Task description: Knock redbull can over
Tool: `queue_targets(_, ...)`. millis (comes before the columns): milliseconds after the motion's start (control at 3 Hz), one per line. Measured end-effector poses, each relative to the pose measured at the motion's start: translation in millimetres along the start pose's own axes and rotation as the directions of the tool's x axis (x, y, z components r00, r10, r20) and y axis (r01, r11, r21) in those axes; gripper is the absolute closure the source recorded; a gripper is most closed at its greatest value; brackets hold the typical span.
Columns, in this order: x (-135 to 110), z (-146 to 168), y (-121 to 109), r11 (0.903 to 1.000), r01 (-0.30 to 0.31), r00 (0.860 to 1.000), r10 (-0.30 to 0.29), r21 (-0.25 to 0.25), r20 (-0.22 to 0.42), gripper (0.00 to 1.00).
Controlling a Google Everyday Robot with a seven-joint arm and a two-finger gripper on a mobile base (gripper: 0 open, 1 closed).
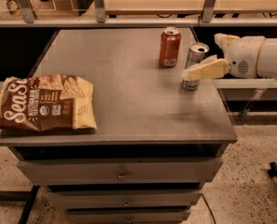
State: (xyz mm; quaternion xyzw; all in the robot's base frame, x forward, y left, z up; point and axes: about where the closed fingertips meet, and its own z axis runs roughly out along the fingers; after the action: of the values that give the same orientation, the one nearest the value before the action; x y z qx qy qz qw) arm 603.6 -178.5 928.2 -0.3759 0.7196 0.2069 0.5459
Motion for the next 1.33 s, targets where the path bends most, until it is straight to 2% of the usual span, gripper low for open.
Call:
queue_targets(333,1.3,13.0,5.2,0.9995,0.021,0.998,-0.019,-0.025,0.063,0.0)
queue_targets(1000,12.6,43.7,14.7,0.9974,0.03,0.993,-0.023,-0.065,0.114,0.0)
queue_targets(1333,14.2,58.1,17.1,0.996,0.03,0.991,-0.019,-0.084,0.131,0.16)
